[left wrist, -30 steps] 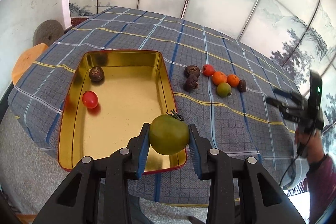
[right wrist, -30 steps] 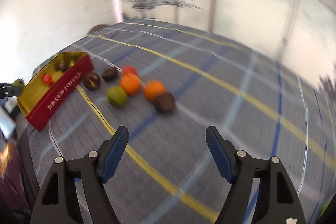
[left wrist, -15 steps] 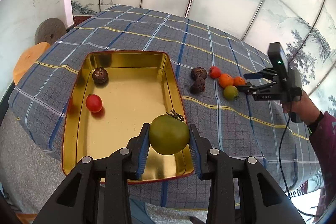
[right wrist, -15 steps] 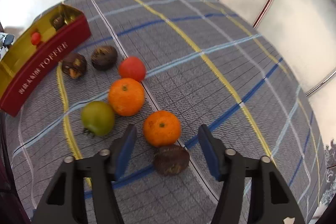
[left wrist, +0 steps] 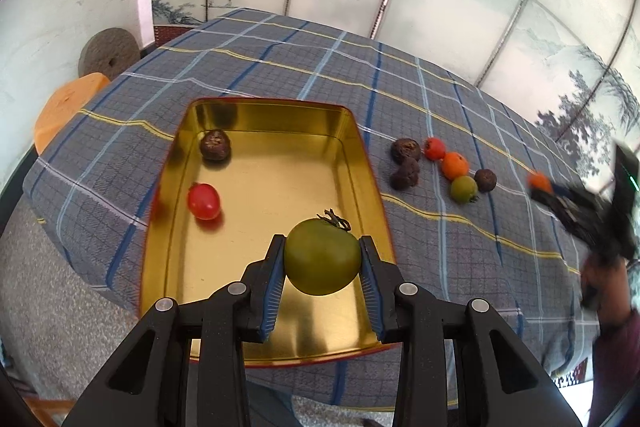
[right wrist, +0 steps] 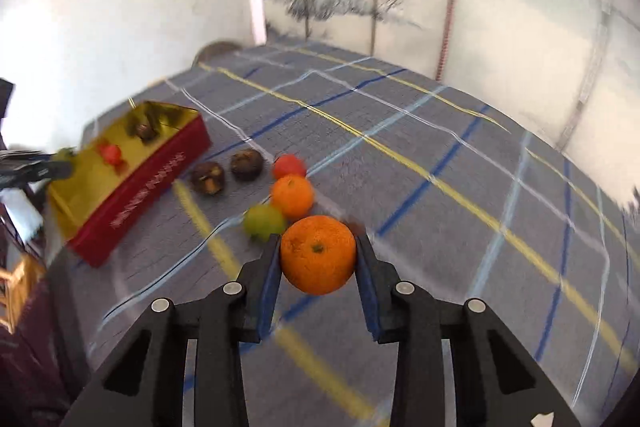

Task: Organize fruits
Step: 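Lower the green tomato into the tin and open the left gripper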

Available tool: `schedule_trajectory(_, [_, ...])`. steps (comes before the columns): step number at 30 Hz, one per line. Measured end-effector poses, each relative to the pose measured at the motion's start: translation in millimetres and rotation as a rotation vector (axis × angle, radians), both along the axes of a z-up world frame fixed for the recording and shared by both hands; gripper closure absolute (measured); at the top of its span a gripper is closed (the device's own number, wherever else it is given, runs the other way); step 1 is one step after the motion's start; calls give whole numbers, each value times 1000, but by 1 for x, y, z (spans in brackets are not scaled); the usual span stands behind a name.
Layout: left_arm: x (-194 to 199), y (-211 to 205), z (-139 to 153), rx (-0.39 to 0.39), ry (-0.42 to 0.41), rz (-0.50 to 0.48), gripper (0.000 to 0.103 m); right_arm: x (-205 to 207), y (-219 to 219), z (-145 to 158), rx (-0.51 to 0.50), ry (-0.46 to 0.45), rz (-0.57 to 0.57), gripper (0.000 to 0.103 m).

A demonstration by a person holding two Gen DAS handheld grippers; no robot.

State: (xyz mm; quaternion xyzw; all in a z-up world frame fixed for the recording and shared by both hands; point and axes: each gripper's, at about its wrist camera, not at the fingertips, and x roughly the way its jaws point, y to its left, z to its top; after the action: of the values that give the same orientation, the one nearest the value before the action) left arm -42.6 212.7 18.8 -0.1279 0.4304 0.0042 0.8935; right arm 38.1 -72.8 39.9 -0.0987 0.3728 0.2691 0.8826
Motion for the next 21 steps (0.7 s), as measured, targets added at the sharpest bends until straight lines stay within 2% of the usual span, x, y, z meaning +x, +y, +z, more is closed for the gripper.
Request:
schedule_trajectory(7, [12,14,-4,69,5,16,66,-68,-35,-8,9,21,-85,71])
schedule_trajectory(11, [32,18,-7,108,17,6,66,-86,-41,-10,35,24,-108,71])
schedule_trajectory(21, [85,30,-25,118,79,19,66,-95,-28,-14,46,42,-76,70])
